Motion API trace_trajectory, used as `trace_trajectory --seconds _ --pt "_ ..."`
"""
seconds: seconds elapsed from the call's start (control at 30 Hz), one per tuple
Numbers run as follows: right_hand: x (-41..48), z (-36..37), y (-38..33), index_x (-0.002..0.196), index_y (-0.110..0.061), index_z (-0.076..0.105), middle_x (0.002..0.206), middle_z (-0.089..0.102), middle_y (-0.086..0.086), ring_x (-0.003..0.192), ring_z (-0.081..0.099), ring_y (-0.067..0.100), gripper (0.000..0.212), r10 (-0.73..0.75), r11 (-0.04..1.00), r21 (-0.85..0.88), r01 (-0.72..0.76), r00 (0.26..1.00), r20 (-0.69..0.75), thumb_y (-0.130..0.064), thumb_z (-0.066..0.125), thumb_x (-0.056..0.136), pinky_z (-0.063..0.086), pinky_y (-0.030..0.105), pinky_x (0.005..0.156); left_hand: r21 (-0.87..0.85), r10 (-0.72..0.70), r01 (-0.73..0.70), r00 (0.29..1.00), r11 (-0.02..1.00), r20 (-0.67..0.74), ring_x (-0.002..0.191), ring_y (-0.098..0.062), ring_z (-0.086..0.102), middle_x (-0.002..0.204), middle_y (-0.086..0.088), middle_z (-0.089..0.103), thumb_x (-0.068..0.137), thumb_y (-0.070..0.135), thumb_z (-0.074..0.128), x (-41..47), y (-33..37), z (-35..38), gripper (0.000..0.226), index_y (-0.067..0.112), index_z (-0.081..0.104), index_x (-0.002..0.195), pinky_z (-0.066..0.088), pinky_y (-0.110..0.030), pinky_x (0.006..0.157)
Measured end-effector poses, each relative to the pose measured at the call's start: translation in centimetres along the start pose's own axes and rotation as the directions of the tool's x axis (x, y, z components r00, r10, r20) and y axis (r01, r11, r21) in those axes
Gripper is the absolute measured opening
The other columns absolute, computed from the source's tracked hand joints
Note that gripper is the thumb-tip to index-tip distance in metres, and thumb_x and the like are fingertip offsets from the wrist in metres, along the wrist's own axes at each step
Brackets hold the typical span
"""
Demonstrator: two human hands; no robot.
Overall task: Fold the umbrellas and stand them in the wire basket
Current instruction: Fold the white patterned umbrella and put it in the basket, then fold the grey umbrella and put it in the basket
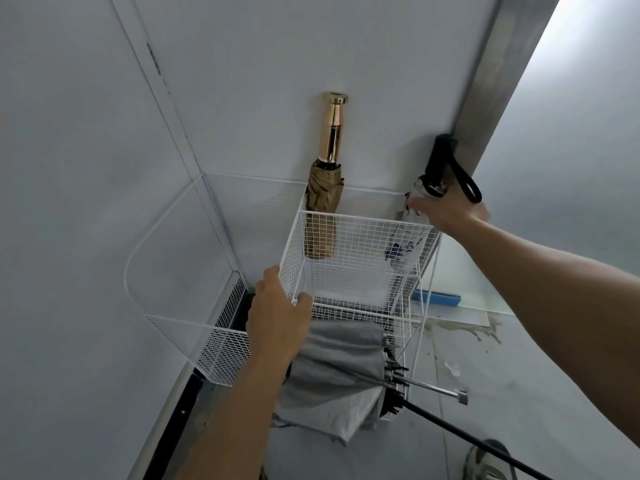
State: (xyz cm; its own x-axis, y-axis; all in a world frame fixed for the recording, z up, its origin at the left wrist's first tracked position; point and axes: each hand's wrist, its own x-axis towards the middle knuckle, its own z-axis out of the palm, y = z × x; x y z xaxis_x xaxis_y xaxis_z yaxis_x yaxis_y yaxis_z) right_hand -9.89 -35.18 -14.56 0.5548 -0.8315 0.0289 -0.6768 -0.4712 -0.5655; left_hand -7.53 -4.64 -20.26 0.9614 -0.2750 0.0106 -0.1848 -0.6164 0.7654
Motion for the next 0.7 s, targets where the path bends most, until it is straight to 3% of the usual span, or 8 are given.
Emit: trace_trajectory --seconds 0.1,0.2,0.37,0.5,0.6,0.7 --pt "0.4 0.5 0.2 0.142 -0.031 0.042 0.11 0.066 0.001 0.096 0.063 0.026 0.081 0.032 0.994 -0.107 -0.035 0.999 -0.029 -0.071 0.063 0.075 0.05 0.032 0.079 -0.012 -0.002 0.002 1.0 1.0 -0.002 0.081 -0.021 0.063 0.106 -0.004 0.061 0.09 0.026 0.061 0.1 -0.1 0.1 0.048 0.02 0.042 0.134 0.054 -0.036 0.067" --pt "0.5 0.7 0.2 0.143 -0.036 0.037 0.105 0.065 0.0 0.088 0.063 0.026 0.085 0.063 0.993 -0.106 -0.061 0.998 0.015 -0.077 0.059 0.072 0.054 0.035 0.08 -0.022 -0.003 0.003 1.0 1.0 -0.002 0.079 -0.022 0.063 0.105 -0.005 0.062 0.09 0.026 0.06 0.2 -0.2 0.2 0.048 0.02 0.043 0.134 0.054 -0.035 0.065" --pt "0.4 0.9 0.4 0.141 -0.036 0.038 0.123 0.063 0.002 0.098 0.064 0.029 0.093 0.059 0.998 0.0 -0.059 0.998 0.029 -0.078 0.064 0.061 0.056 0.046 0.086 -0.03 -0.007 0.007 1.0 1.0 0.003 0.078 -0.023 0.063 0.101 -0.006 0.062 0.09 0.025 0.06 0.3 -0.2 0.1 0.046 0.021 0.043 0.132 0.054 -0.037 0.064" --pt "-0.2 0.6 0.9 0.141 -0.037 0.036 0.119 0.065 0.003 0.102 0.062 0.03 0.091 0.014 1.0 -0.016 -0.013 0.998 0.068 -0.077 0.066 0.064 0.055 0.046 0.088 -0.037 0.005 -0.005 1.0 0.999 0.006 0.079 -0.023 0.063 0.103 -0.006 0.062 0.089 0.025 0.061 0.2 -0.2 0.0 0.048 0.02 0.043 0.134 0.055 -0.04 0.067" --pt "-1.2 0.2 1.5 0.135 -0.037 0.042 0.106 0.066 0.002 0.092 0.063 0.029 0.082 -0.01 0.995 -0.101 0.022 0.993 0.117 -0.082 0.058 0.069 0.056 0.043 0.082 -0.044 0.018 -0.018 1.0 0.999 0.015 0.084 -0.024 0.064 0.109 -0.006 0.062 0.089 0.024 0.061 0.1 -0.2 -0.2 0.052 0.02 0.041 0.138 0.057 -0.044 0.072" --pt "-3.0 0.2 2.6 0.127 -0.019 0.049 0.102 0.062 0.004 0.088 0.06 0.025 0.07 0.032 0.994 -0.107 -0.03 0.999 0.02 -0.071 0.06 0.08 0.053 0.038 0.079 -0.045 0.036 -0.035 0.999 0.998 0.017 0.095 -0.024 0.063 0.12 -0.005 0.059 0.09 0.023 0.06 -0.2 -0.2 -0.3 0.057 0.02 0.038 0.142 0.056 -0.043 0.08"
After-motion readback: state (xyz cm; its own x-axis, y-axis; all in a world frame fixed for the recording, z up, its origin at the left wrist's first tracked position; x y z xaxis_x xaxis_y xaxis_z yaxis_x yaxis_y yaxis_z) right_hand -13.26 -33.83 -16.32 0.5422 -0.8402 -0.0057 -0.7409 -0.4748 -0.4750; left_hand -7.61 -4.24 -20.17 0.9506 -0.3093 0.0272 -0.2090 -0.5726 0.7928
